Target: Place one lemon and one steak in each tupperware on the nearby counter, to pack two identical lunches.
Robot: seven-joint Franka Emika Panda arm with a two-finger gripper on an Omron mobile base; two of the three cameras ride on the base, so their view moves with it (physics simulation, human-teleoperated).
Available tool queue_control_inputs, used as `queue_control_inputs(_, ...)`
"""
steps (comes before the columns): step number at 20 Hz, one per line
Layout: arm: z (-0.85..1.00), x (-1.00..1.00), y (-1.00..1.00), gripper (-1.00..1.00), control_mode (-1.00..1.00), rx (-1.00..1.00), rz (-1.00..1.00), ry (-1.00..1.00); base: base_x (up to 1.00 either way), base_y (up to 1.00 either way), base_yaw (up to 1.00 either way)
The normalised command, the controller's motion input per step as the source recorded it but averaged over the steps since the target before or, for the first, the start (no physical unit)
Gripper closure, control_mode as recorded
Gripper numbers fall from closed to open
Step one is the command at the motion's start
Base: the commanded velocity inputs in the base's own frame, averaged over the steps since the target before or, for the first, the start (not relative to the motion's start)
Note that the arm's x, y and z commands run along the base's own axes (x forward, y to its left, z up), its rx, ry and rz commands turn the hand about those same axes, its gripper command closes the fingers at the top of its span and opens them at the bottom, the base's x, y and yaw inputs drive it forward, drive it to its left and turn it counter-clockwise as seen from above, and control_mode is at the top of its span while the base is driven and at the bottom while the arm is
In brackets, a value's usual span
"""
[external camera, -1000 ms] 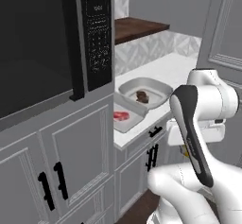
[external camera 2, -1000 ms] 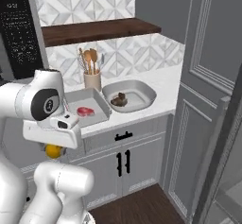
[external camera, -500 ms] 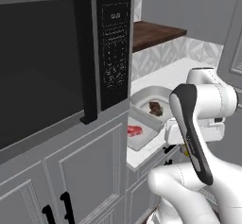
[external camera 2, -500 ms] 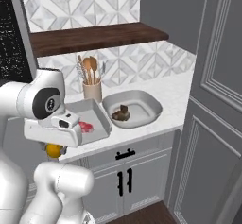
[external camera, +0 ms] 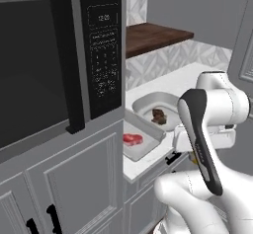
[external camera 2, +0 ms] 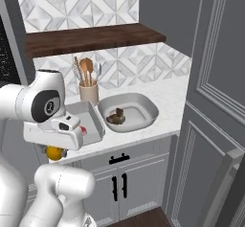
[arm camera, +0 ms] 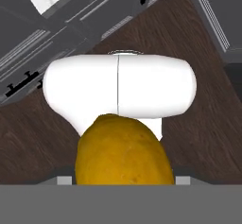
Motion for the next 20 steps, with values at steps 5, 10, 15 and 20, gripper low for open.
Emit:
queue_control_inputs(5, 0.00, 0.00, 0.00, 1.00, 1.00, 0.00, 0.00, 0.00, 0.01, -0.07, -0.01)
queue_control_inputs(10, 0.00, 0.00, 0.00, 1.00, 1.00, 0.00, 0.00, 0.00, 0.00, 0.00, 0.00)
queue_control_inputs(15, 0.00, 0.04, 0.00, 1.00, -1.00, 0.00, 0.01, 0.00, 0.00, 0.00, 0.00)
queue_control_inputs(20, 0.00, 0.79, -0.07, 1.00, -1.00, 0.00, 0.24, -0.01, 0.00, 0.00, 0.00)
